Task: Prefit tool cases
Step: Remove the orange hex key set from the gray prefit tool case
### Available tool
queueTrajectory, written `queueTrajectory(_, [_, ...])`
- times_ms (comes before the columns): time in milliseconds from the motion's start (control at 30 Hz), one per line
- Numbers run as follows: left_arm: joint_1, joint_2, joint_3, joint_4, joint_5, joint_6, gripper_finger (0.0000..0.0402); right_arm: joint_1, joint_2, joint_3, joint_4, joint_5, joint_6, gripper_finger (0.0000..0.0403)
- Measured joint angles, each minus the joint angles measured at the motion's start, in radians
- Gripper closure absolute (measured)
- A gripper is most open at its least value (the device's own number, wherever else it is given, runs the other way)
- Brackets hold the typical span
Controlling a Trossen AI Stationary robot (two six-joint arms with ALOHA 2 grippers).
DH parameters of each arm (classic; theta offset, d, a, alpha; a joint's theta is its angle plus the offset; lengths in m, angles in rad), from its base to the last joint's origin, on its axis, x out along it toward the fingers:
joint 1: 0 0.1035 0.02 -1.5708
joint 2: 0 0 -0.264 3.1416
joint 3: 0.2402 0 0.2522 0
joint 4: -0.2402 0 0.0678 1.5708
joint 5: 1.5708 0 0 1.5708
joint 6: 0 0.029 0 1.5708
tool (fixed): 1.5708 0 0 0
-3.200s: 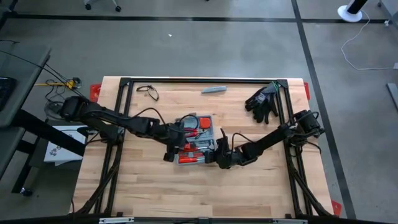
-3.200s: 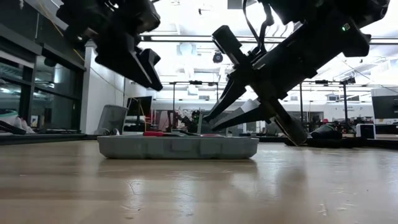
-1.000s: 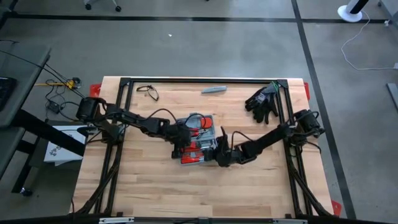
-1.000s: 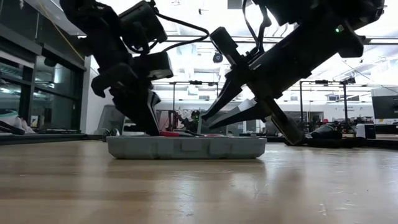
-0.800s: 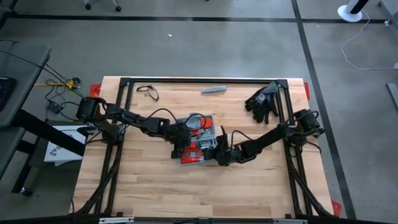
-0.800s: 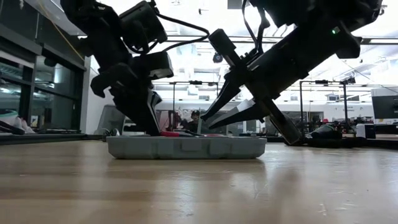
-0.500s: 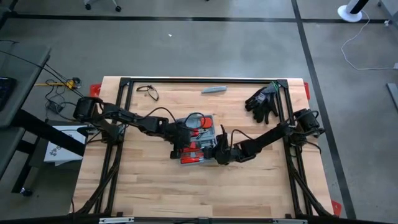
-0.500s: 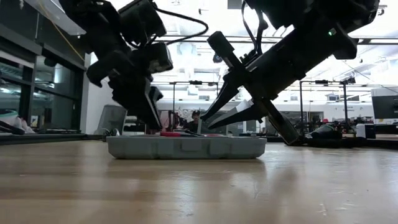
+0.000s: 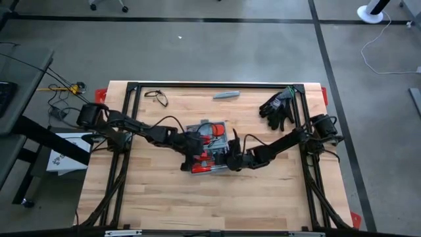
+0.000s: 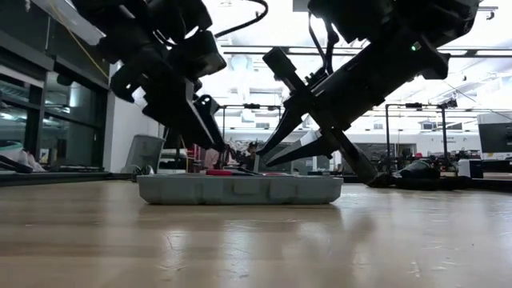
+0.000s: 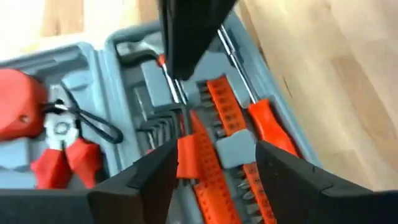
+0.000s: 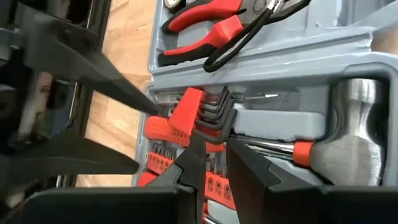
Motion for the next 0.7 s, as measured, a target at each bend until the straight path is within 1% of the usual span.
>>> queueTrajectory(67, [-0.003, 0.027, 0.000, 0.003, -0.029, 0.007, 0.0186, -0.005, 0.000, 0.000, 0.000, -0.008, -0.002, 0.0346])
queueTrajectory(200, [-0.005, 0.059, 0.000, 0.001, -0.147, 0.035, 0.0186, -0.009, 0.000, 0.000, 0.000, -0.022, -0.002, 0.0346])
queueTrajectory(267, [-0.005, 0.060, 0.000, 0.005, -0.174, 0.047, 0.0185, -0.009, 0.000, 0.000, 0.000, -0.029, -0.002, 0.0346])
queueTrajectory(433, [0.013, 0.060, 0.000, 0.004, -0.162, 0.067, 0.0185, -0.012, 0.000, 0.000, 0.000, -0.035, -0.002, 0.0346])
queueTrajectory(533, [0.021, 0.070, 0.001, 0.008, -0.155, 0.068, 0.0185, -0.029, 0.000, 0.000, -0.006, -0.056, -0.002, 0.0346])
queueTrajectory(700, [0.030, 0.111, 0.006, 0.025, -0.097, 0.063, 0.0185, -0.076, 0.000, 0.000, -0.026, -0.100, -0.002, 0.0346])
